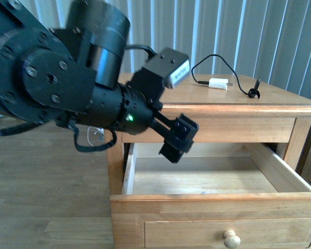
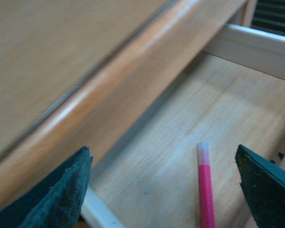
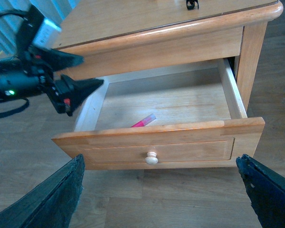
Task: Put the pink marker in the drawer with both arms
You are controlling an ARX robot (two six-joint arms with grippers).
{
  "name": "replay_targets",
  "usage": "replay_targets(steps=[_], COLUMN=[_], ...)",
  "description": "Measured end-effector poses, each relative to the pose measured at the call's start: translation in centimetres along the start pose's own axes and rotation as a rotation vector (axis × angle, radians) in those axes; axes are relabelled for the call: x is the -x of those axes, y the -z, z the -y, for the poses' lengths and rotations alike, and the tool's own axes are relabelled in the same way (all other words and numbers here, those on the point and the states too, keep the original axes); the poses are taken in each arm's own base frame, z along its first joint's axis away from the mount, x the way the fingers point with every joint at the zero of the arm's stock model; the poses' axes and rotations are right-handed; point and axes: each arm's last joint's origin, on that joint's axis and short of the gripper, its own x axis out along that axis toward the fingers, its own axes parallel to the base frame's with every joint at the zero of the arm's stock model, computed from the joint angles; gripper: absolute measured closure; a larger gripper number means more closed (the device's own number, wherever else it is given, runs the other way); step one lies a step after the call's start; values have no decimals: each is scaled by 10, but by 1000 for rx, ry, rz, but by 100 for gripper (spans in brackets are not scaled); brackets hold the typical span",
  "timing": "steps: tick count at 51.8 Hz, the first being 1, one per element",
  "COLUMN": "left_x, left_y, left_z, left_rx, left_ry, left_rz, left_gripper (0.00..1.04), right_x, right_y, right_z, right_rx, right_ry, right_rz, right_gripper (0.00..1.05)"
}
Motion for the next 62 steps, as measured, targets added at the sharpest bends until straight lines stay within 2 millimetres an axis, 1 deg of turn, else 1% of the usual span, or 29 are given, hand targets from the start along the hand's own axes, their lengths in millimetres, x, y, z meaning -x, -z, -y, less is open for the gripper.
replay_targets(steps=[2, 3, 6, 7, 11, 12, 15, 16, 19, 22, 23, 24, 27, 28, 32, 38, 45, 49, 60, 62], left_x=[9, 12, 33, 36, 66, 70, 95, 99, 126, 153, 158, 171, 196, 200, 231, 267, 290, 296, 298, 298], left_y=[-4, -5, -10, -11, -10, -10, -7, -6, -1, 4, 4, 8, 15, 16, 29, 53, 82, 94, 95, 96], left_z=[-4, -6, -16, -17, -31, -32, -40, -40, -44, -45, -45, -44, -42, -42, -36, -19, 5, 14, 16, 17], left_rx=[17, 20, 73, 84, 172, 187, 239, 247, 300, 335, 338, 357, 372, 372, 389, 444, 515, 533, 540, 506], left_ry=[-41, -55, -141, -155, -266, -278, -353, -365, -426, -472, -479, -498, -546, -558, -624, -701, -750, -794, -798, -746], left_rz=[3, 4, 9, 10, 35, 39, 62, 66, 88, 111, 115, 127, 148, 150, 156, 134, 114, 124, 135, 175], left_gripper=[5, 4, 7, 7, 6, 6, 6, 6, 6, 6, 6, 6, 6, 6, 6, 6, 6, 6, 6, 12], right_x=[0, 0, 0, 0, 0, 0, 0, 0, 0, 0, 0, 0, 0, 0, 0, 0, 0, 0, 0, 0], right_y=[0, 0, 0, 0, 0, 0, 0, 0, 0, 0, 0, 0, 0, 0, 0, 0, 0, 0, 0, 0], right_z=[0, 0, 0, 0, 0, 0, 0, 0, 0, 0, 0, 0, 0, 0, 0, 0, 0, 0, 0, 0], right_rx=[0, 0, 0, 0, 0, 0, 0, 0, 0, 0, 0, 0, 0, 0, 0, 0, 0, 0, 0, 0], right_ry=[0, 0, 0, 0, 0, 0, 0, 0, 0, 0, 0, 0, 0, 0, 0, 0, 0, 0, 0, 0], right_rz=[0, 0, 0, 0, 0, 0, 0, 0, 0, 0, 0, 0, 0, 0, 0, 0, 0, 0, 0, 0], right_gripper=[8, 8, 8, 8, 8, 8, 8, 8, 8, 8, 8, 8, 8, 8, 8, 8, 8, 8, 8, 8])
